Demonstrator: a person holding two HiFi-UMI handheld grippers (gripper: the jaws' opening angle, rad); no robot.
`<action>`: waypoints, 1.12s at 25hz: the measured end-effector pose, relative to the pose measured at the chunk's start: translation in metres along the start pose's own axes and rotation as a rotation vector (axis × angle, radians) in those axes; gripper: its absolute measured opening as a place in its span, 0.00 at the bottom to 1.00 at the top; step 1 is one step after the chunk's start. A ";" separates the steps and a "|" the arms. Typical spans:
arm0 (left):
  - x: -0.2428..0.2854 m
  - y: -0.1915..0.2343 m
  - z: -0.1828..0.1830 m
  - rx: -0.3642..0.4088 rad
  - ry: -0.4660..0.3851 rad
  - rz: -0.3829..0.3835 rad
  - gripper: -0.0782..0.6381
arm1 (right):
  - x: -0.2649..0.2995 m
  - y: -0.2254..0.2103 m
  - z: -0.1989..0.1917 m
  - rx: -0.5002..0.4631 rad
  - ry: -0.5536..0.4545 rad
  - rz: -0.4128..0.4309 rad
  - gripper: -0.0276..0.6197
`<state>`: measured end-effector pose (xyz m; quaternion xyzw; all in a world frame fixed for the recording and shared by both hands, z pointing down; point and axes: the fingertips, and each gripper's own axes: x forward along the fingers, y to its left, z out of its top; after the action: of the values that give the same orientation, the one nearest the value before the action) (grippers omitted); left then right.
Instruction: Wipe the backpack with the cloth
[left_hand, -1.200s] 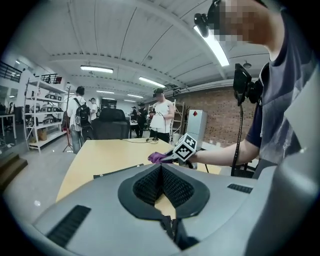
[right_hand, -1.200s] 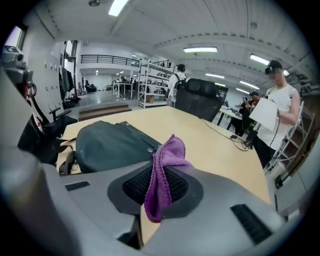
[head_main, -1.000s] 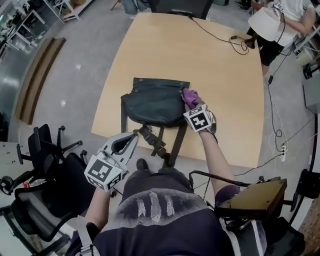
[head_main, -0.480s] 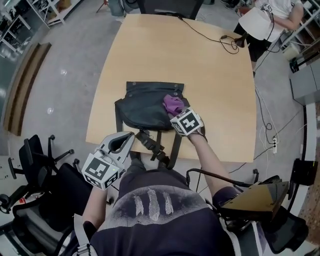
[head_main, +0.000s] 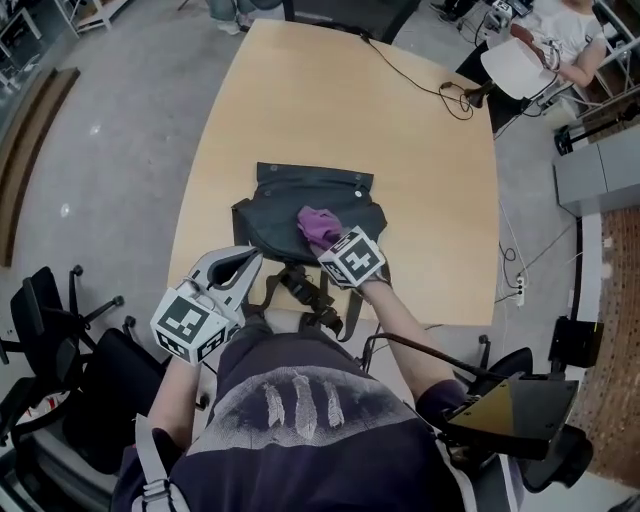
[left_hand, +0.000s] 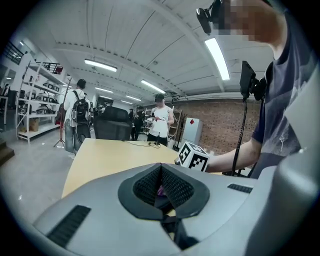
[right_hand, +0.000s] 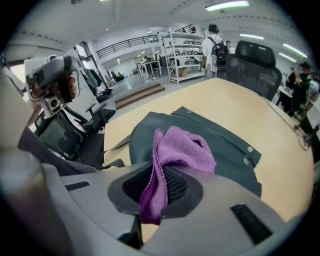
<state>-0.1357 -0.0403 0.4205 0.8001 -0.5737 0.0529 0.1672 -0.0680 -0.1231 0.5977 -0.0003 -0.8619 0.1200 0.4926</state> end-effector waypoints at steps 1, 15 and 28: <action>-0.001 0.005 -0.001 -0.003 -0.001 -0.003 0.12 | 0.005 0.009 0.005 -0.010 0.005 0.018 0.09; -0.027 0.063 -0.002 -0.026 -0.018 -0.016 0.12 | 0.045 0.109 0.082 0.108 -0.115 0.412 0.09; -0.052 0.114 -0.009 -0.041 0.000 -0.015 0.12 | 0.106 0.029 0.143 -0.019 -0.044 -0.039 0.09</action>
<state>-0.2587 -0.0234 0.4379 0.8009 -0.5685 0.0398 0.1841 -0.2467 -0.1122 0.6121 0.0147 -0.8736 0.1023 0.4755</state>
